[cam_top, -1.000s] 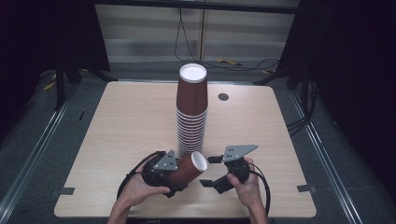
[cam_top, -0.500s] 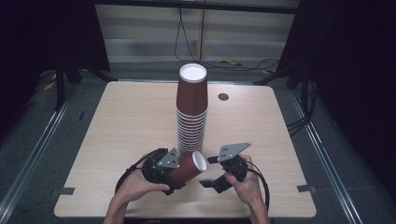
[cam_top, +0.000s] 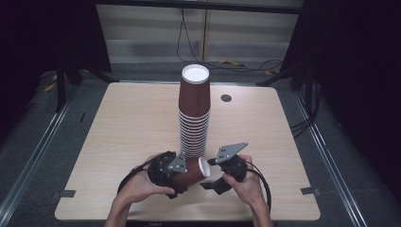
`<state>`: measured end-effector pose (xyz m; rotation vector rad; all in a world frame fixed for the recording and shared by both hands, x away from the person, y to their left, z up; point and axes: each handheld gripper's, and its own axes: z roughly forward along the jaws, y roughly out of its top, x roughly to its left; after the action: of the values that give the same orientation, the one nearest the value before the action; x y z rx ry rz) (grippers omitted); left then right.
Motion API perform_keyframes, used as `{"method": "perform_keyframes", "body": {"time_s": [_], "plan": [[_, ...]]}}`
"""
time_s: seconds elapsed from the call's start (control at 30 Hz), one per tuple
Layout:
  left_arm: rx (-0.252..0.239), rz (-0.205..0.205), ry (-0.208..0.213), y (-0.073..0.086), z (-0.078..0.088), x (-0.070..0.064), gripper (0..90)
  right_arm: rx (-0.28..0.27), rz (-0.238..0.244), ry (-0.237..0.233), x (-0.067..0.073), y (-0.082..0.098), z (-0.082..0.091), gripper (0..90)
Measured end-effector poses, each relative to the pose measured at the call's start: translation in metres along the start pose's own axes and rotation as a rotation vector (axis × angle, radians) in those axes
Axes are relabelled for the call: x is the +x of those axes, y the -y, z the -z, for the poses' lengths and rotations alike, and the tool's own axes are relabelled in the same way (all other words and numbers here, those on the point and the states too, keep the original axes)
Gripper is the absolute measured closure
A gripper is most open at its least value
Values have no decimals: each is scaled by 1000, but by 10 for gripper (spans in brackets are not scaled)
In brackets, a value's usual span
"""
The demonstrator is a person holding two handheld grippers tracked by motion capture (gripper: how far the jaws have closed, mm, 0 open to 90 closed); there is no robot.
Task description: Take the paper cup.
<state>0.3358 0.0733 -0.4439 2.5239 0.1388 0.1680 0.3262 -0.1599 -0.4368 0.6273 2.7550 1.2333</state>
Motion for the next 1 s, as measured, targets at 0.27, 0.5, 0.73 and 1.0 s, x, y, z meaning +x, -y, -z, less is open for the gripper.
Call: {"method": "perform_keyframes", "body": {"time_s": [0.27, 0.5, 0.73, 1.0], "plan": [[35, -23, -11, -4, -1, 0, 132, 28, 1, -21, -1, -2, -7, 144], [48, -49, -5, -9, -2, -4, 131, 62, 27, -34, -1, -6, -10, 149], [57, -79, -7, -11, -2, -6, 132, 93, 51, -61, 0, -13, -13, 152], [48, -67, 11, -10, -8, -9, 132, 103, 64, -94, 1, -17, -17, 144]]}}
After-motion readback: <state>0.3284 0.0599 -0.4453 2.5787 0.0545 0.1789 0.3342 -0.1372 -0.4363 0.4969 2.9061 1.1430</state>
